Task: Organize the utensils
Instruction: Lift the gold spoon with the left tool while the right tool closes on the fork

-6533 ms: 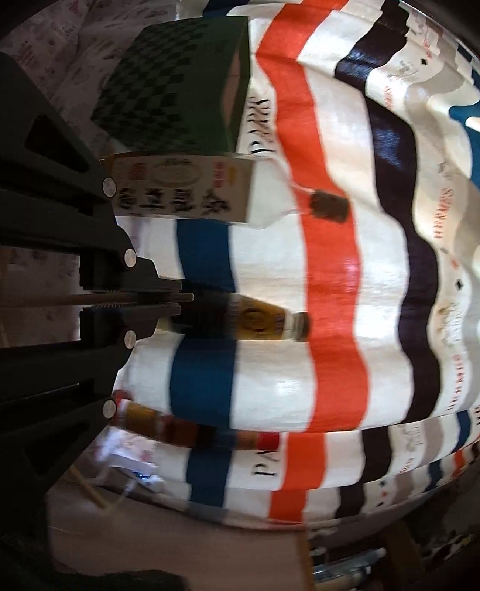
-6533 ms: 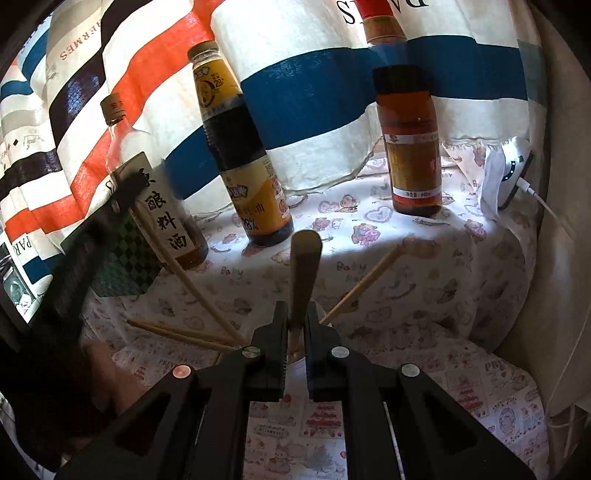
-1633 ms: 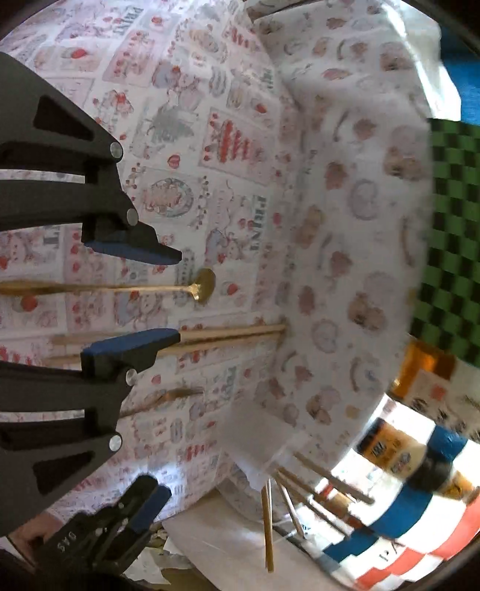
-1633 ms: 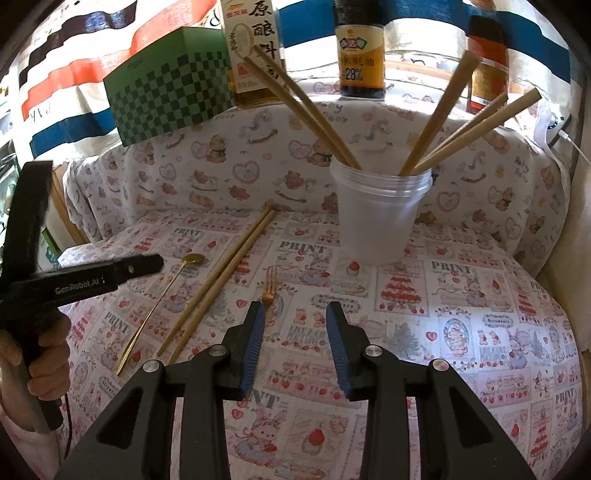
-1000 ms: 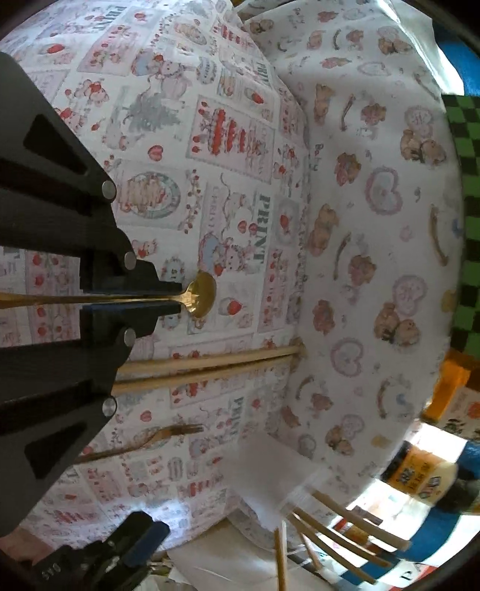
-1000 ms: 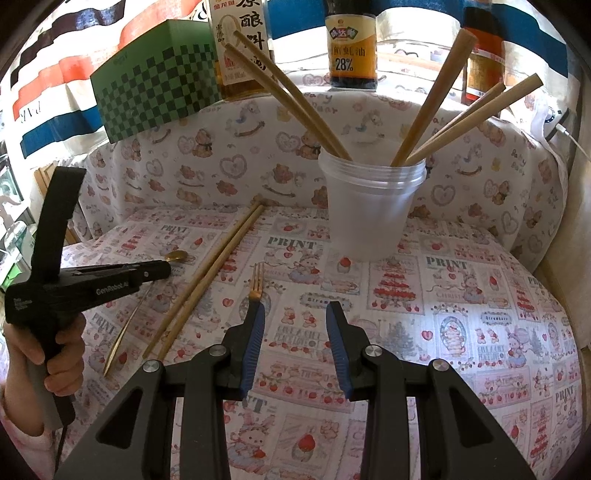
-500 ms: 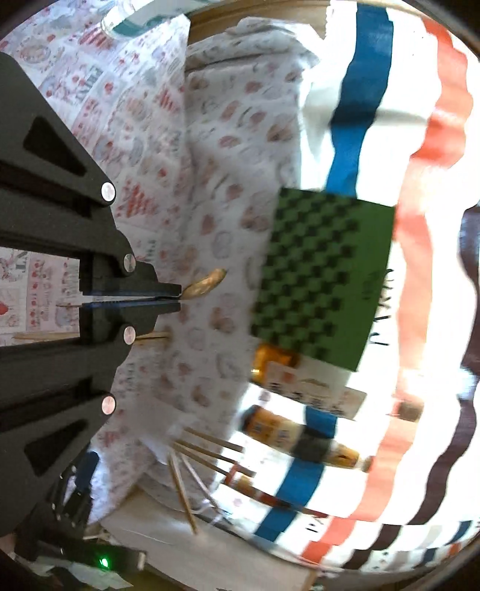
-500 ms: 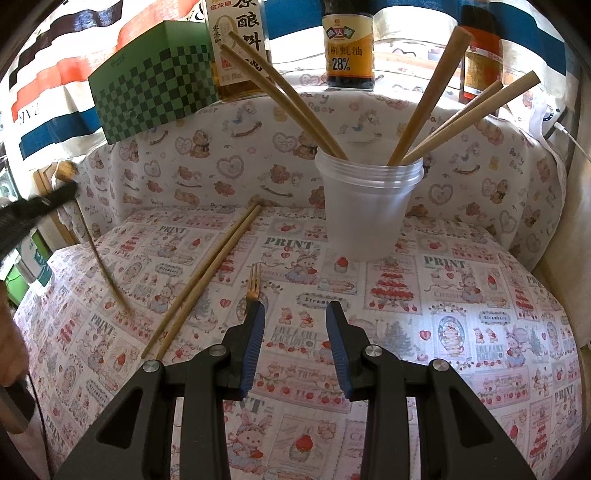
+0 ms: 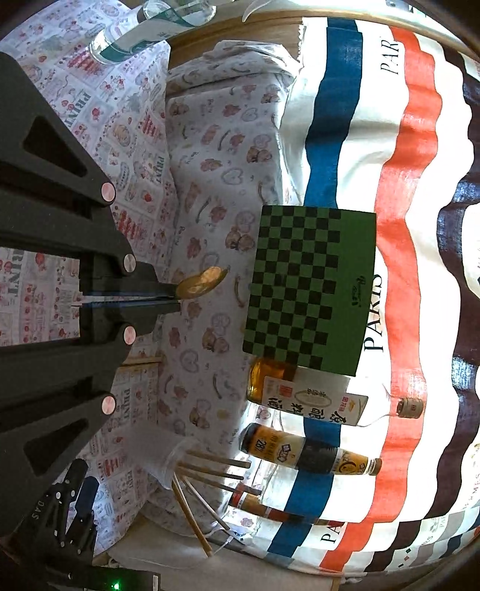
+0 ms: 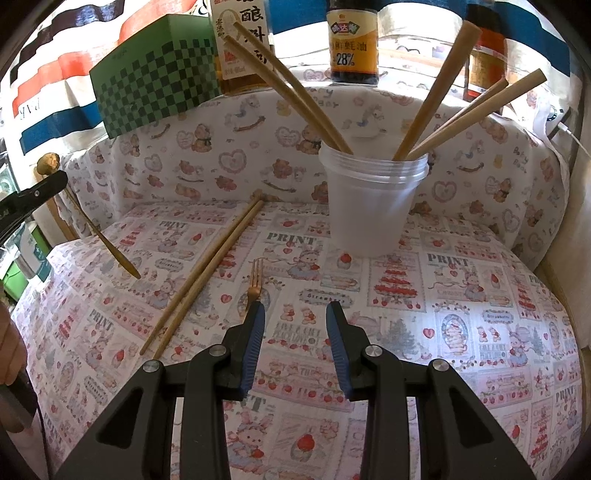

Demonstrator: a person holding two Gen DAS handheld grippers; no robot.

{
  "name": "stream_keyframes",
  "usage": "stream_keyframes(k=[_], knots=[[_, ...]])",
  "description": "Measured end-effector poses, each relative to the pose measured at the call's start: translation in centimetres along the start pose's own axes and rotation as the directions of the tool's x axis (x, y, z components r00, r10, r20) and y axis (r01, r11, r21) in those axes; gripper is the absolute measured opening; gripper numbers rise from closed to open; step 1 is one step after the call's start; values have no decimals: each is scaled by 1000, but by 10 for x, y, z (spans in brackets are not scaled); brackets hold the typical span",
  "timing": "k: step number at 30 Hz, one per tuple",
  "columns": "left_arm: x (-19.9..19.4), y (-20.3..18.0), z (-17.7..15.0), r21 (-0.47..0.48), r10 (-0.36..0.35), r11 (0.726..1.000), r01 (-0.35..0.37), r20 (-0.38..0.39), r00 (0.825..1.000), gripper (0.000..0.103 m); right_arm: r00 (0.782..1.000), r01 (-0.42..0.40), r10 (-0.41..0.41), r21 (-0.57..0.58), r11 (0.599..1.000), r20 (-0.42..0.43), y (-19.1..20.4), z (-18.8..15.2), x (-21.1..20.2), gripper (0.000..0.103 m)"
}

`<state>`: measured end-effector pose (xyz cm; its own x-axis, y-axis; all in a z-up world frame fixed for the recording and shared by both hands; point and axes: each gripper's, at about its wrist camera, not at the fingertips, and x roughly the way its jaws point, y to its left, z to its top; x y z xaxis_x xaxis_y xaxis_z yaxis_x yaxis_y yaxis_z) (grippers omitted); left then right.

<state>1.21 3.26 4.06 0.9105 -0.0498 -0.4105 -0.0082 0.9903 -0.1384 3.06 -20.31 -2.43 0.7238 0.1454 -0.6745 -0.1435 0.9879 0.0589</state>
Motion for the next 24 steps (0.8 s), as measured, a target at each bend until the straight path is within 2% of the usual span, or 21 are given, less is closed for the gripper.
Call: stream_keyframes(k=[11,15,17,20,24], knots=[[5,-3,-4,12,-3,1000,3,-9,1000,1,999,-42,43,27,999,-23,-1,1,5,30],[9,-5,-6,36,-5,999,5,0,1000,1,994,-81,85,58,995,-66,-1,10,15,29],[9,-6,-7,50,2,999,-2,10,1000,1,992,-89,93,46,995,-89,4,16,25,26],[9,-3,-6,18,-41,999,41,-3,999,1,992,-43,47,32,999,-118,9,25,45,24],[7,8,-1,-56,-97,994,95,-29,995,1,990,-38,43,37,999,-138,12,36,67,23]])
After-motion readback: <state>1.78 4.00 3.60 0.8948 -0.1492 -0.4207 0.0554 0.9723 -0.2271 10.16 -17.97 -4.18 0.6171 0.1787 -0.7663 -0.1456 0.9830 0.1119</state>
